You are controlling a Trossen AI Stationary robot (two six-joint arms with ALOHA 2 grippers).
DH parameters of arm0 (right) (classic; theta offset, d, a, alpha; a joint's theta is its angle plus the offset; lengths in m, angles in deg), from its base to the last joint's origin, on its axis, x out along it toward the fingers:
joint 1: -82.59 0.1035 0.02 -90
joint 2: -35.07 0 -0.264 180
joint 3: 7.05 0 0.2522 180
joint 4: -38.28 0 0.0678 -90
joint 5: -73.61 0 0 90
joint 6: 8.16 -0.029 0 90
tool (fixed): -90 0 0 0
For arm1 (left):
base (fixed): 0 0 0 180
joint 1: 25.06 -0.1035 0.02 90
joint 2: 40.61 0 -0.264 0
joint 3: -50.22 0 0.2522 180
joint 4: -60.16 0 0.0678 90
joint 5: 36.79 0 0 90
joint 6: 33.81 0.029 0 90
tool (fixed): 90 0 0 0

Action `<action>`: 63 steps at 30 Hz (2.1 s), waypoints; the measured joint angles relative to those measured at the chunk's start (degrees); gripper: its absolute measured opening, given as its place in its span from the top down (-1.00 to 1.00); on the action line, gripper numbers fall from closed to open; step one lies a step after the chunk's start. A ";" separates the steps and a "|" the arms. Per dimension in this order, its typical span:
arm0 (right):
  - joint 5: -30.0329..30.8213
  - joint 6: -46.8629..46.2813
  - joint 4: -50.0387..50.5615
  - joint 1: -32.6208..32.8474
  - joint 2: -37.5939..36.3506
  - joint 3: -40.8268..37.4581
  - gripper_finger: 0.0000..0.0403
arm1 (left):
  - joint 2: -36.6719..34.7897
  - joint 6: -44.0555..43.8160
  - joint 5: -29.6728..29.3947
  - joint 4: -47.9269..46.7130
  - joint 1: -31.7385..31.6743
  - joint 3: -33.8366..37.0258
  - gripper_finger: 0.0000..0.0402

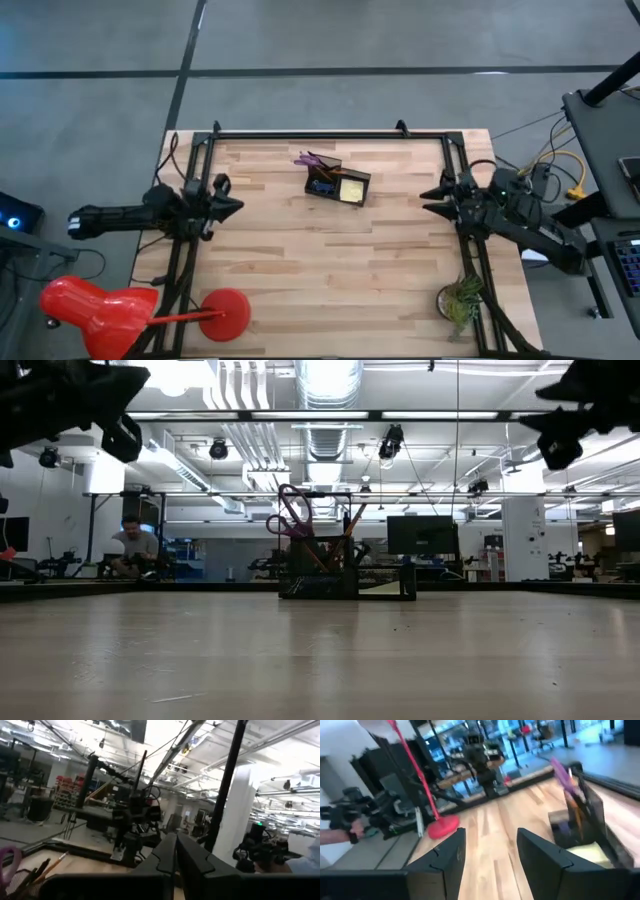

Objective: Pick and place office supplies into organizer
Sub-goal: Return to Home Position

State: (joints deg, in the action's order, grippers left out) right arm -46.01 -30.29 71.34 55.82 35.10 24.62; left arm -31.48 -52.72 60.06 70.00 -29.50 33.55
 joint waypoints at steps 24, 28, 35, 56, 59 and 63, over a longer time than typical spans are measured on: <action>1.41 -0.43 -5.44 6.00 0.08 -12.73 0.17 | -1.84 -0.15 0.08 -4.24 0.15 2.47 1.00; 1.57 -0.39 -10.32 12.72 -0.03 -13.65 0.17 | -5.63 -0.16 -0.09 -4.85 0.28 2.50 1.00; 1.29 -0.39 -24.64 19.66 -0.05 -17.40 0.17 | -7.31 -0.17 -0.04 1.41 0.74 2.54 1.00; 1.14 -0.37 -24.16 23.42 1.68 -17.40 0.17 | -3.83 -0.15 0.00 1.87 0.70 2.61 1.00; 1.14 -0.37 -24.15 23.42 1.68 -17.40 0.17 | -3.87 -0.16 0.00 1.89 0.70 2.61 1.00; 1.14 -0.37 -24.17 23.42 1.68 -17.40 0.17 | -3.89 -0.15 0.00 1.88 0.70 2.61 1.00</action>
State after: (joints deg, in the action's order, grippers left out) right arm -44.88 -30.66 47.18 79.24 36.78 7.22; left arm -35.37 -52.87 60.06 71.88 -28.80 36.16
